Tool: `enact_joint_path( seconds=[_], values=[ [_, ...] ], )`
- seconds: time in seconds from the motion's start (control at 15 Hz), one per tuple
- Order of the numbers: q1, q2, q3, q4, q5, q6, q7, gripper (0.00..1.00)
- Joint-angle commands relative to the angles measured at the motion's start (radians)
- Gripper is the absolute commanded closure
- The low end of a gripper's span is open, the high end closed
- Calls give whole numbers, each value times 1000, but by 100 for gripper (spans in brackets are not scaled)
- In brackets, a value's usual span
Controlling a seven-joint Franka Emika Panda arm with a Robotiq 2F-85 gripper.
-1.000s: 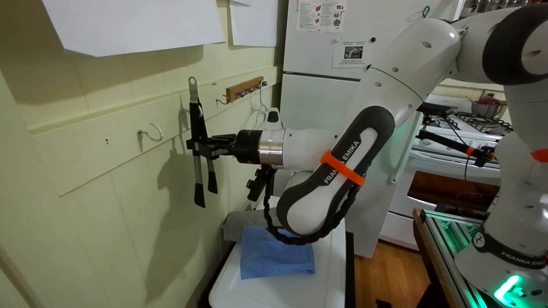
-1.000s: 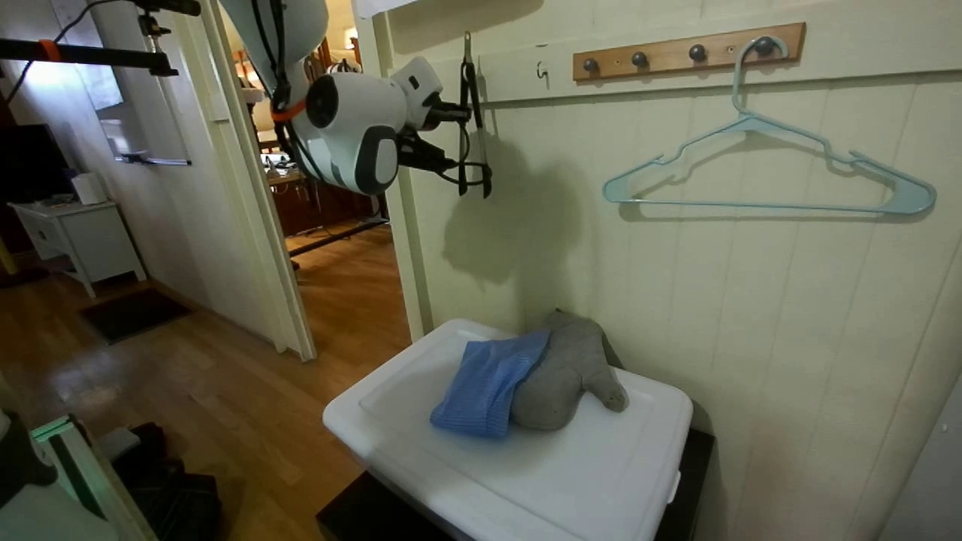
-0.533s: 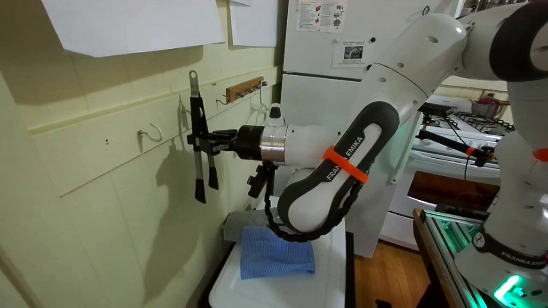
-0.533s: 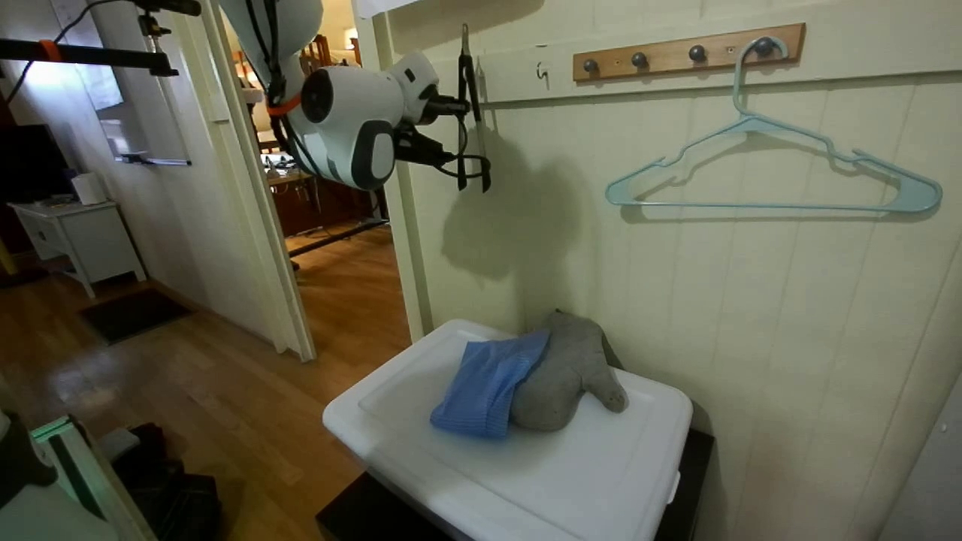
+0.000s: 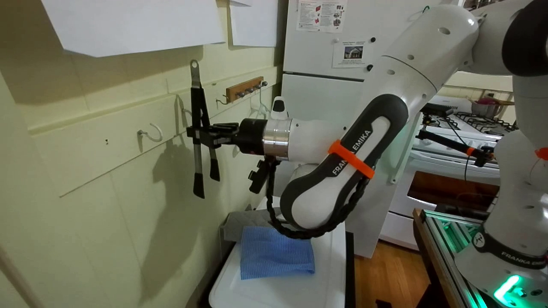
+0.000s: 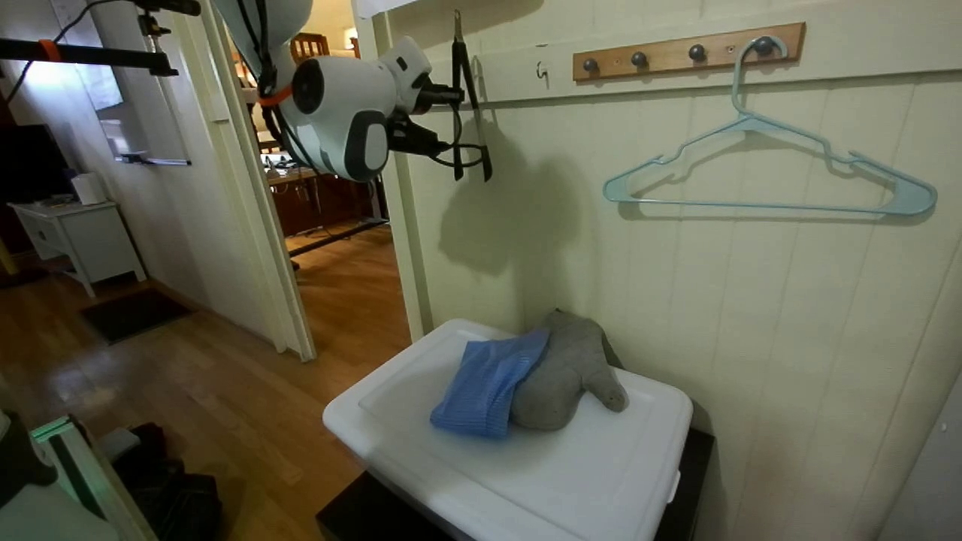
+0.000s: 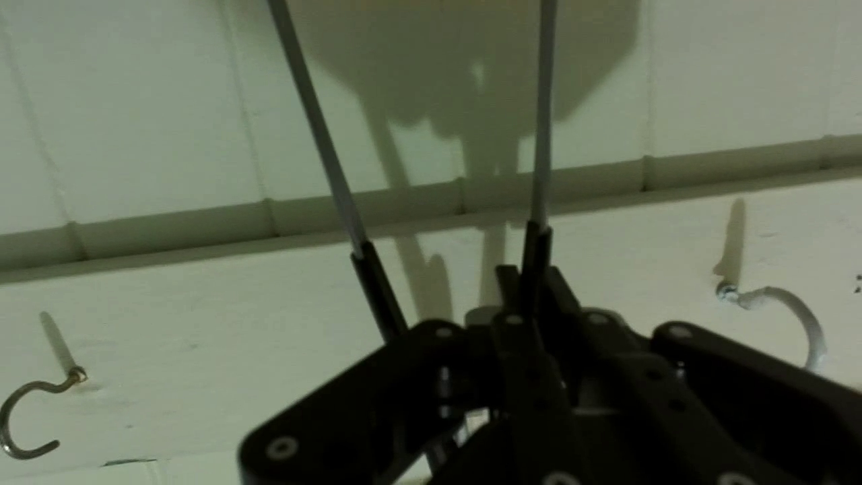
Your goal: Move the tongs to the next hook on the left
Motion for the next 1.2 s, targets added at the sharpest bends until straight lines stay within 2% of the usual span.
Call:
enact_joint_path(
  seconds=[0.0, 0.87, 1.13],
  values=[
    [34, -33, 10, -37, 12, 2, -19, 98],
    [72, -39, 12, -29, 118, 14, -47, 98],
    [93, -37, 3, -16, 159, 70, -86, 98]
  ],
)
